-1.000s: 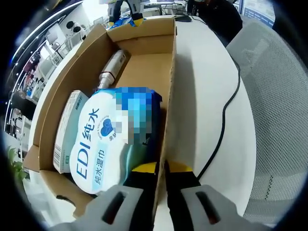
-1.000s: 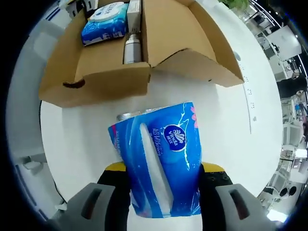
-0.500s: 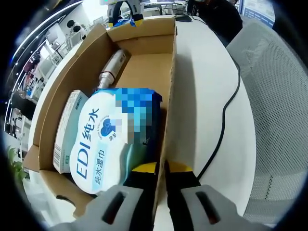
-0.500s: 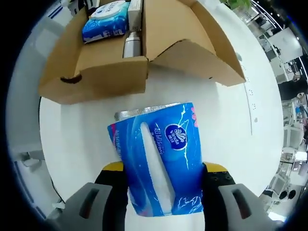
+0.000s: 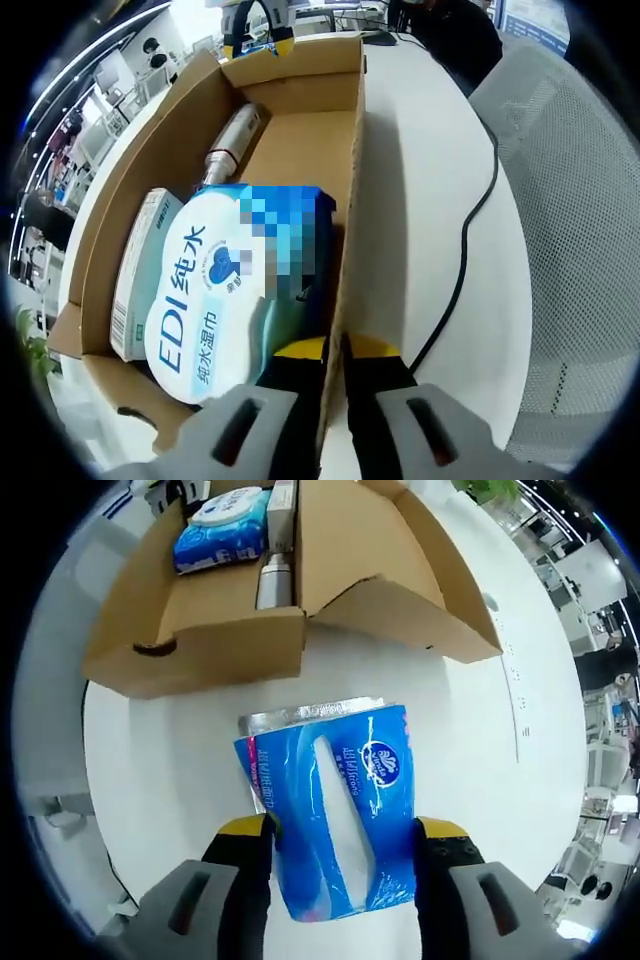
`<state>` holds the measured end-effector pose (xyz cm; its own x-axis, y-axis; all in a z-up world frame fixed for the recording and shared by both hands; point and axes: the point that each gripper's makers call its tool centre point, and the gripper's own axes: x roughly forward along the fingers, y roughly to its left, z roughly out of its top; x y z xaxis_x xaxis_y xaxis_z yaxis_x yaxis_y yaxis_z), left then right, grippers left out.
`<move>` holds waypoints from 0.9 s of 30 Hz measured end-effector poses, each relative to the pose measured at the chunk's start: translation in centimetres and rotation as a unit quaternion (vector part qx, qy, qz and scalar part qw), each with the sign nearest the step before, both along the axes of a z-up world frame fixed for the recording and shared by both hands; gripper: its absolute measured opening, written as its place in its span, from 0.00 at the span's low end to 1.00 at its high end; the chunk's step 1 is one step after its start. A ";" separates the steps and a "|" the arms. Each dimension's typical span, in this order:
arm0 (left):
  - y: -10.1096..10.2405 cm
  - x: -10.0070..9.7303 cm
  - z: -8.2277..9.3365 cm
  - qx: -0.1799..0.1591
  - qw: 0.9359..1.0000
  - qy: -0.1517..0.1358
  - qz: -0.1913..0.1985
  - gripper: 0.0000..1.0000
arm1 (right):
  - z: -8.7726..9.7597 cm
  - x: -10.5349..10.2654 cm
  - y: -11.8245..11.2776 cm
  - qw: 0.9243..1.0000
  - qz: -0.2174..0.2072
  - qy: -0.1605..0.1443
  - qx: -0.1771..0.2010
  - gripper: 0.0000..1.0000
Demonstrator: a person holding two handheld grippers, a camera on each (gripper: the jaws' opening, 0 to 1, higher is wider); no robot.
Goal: Operate the shoe box by opening the lid, removing the specified soft item, and placing it in the target area until the item is outside and the box remains undamaged.
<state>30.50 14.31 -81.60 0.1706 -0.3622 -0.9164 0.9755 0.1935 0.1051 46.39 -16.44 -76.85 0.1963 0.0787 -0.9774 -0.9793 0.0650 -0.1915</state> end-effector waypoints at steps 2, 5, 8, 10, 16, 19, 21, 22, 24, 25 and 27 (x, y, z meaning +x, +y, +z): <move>0.0 0.0 0.0 0.000 1.000 0.000 0.000 0.04 | 0.0 -0.1 0.0 1.000 -0.009 0.004 0.002 0.55; 0.0 0.0 0.0 0.000 1.000 -0.001 0.000 0.04 | -0.1 -0.2 0.1 1.000 -0.014 0.005 0.003 0.55; 0.0 0.0 0.0 0.000 1.000 -0.001 0.000 0.04 | -0.2 -0.3 0.1 1.000 -0.009 0.005 -0.001 0.54; 0.0 0.0 0.0 0.000 1.000 -0.001 0.000 0.04 | -0.2 -0.3 0.1 1.000 -0.011 0.006 -0.001 0.54; 0.0 0.0 -0.1 0.000 1.000 -0.001 0.000 0.04 | -0.2 -0.2 0.0 1.000 -0.021 0.012 0.002 0.55; 0.0 0.0 -0.1 0.000 1.000 -0.001 -0.001 0.04 | 0.0 -0.2 0.0 1.000 -0.019 0.009 0.003 0.56; 0.0 0.0 0.0 0.000 1.000 -0.001 -0.001 0.04 | 0.2 -0.1 0.1 1.000 -0.022 0.009 0.006 0.55; 0.0 0.0 0.0 0.000 1.000 -0.001 -0.001 0.04 | 0.4 -0.1 0.2 1.000 -0.022 0.009 0.009 0.55; 0.0 0.0 0.0 0.000 1.000 -0.001 -0.001 0.04 | 0.6 0.1 0.1 1.000 -0.018 0.004 0.009 0.55; 0.0 0.0 0.0 0.000 1.000 -0.001 -0.001 0.04 | 0.7 0.1 0.1 1.000 -0.017 0.005 0.009 0.55; 0.0 0.0 0.0 0.000 1.000 -0.001 -0.001 0.04 | 0.9 -0.1 0.2 1.000 -0.017 0.006 0.010 0.54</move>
<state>30.50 14.30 -81.60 0.1712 -0.3627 -0.9160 0.9757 0.1918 0.1064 46.34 -16.27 -75.95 0.1870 0.0921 -0.9780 -0.9788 0.1024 -0.1775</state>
